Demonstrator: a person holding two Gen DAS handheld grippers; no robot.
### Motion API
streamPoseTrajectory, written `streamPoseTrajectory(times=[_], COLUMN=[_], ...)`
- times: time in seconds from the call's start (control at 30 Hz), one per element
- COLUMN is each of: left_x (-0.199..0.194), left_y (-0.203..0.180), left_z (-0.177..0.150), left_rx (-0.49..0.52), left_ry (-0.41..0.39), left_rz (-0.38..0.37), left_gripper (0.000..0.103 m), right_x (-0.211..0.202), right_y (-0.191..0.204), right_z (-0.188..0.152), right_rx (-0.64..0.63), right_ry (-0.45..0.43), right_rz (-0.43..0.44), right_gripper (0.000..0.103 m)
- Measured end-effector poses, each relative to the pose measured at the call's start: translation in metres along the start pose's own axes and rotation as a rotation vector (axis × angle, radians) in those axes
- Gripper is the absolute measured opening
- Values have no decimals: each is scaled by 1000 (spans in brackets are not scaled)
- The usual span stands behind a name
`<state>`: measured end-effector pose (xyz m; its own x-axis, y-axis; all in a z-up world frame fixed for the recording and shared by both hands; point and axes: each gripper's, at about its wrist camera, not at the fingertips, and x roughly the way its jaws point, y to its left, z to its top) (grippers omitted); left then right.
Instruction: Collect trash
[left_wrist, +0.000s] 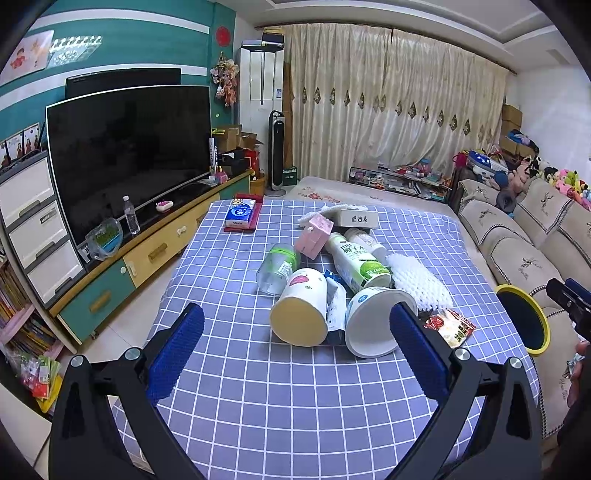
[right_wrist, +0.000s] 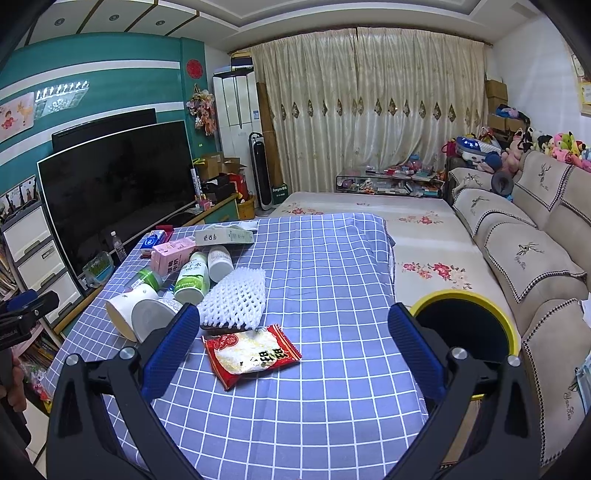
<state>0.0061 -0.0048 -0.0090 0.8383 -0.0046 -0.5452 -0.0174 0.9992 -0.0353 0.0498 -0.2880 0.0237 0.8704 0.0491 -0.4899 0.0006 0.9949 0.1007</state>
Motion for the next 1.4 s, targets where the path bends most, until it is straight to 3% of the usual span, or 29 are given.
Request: streamPoseTrajectory(times=[1.4], left_x=[5], left_y=[-6], left_z=[-3], left_rx=[14], left_ry=[33], left_rz=[-20], left_gripper=[99], right_x=[6], right_y=[-4], right_z=[-2], right_rx=[12], right_ry=[15], right_rz=[5], right_gripper=[97])
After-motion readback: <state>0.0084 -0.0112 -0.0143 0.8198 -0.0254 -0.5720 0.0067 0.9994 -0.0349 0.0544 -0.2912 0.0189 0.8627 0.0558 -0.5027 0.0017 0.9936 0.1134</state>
